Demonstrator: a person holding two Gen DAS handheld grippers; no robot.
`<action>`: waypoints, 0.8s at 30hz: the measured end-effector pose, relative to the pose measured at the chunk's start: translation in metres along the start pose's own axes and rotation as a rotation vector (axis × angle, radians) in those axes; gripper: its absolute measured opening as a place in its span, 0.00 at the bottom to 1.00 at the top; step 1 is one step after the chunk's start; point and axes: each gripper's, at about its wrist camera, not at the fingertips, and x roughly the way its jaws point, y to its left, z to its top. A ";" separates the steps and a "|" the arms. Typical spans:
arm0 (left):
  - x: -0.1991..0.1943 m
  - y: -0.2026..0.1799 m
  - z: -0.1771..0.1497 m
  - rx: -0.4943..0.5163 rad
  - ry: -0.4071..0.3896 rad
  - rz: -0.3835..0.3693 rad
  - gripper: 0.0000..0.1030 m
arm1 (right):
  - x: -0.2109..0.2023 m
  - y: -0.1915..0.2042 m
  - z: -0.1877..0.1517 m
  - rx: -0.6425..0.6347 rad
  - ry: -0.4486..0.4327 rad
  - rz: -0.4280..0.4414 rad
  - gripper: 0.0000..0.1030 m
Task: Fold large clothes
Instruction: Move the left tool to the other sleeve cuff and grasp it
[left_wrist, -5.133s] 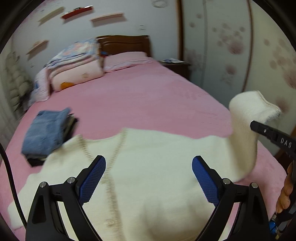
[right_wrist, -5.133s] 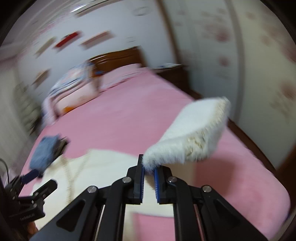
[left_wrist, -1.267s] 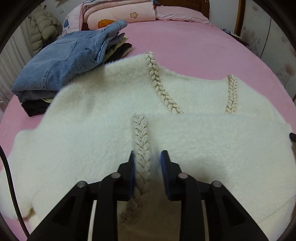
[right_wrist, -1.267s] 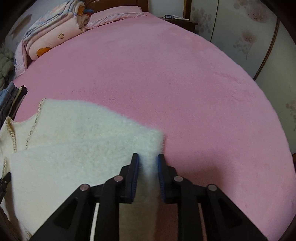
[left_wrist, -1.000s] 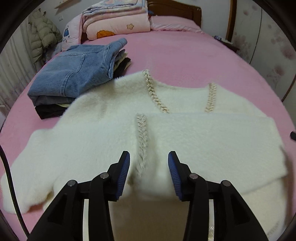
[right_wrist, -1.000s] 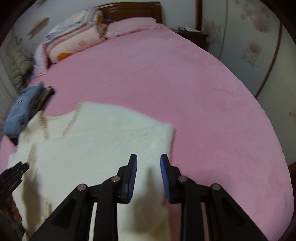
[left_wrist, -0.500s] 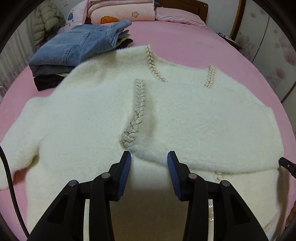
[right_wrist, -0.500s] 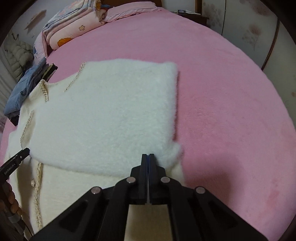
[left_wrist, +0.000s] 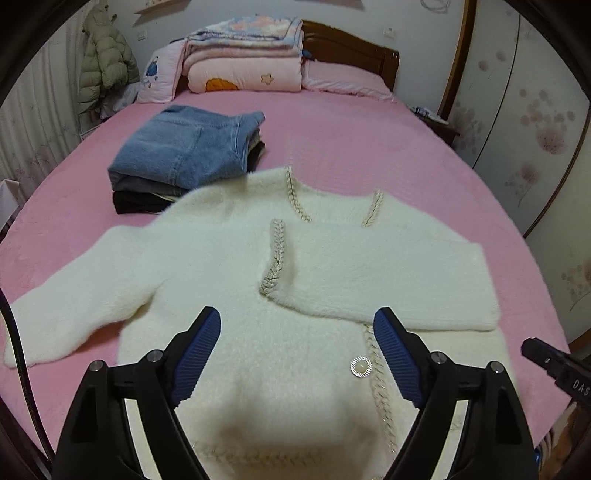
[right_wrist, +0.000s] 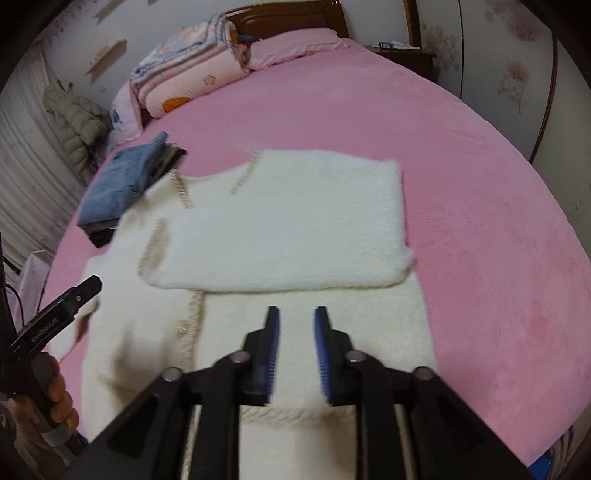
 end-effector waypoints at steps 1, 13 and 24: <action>-0.011 0.002 -0.001 -0.004 -0.010 -0.001 0.84 | -0.007 0.005 -0.003 -0.001 -0.011 0.012 0.36; -0.134 0.061 -0.026 -0.015 -0.146 0.025 0.89 | -0.069 0.090 -0.041 -0.105 -0.084 0.129 0.38; -0.149 0.213 -0.053 -0.191 -0.142 0.195 0.89 | -0.046 0.205 -0.047 -0.261 -0.158 0.133 0.38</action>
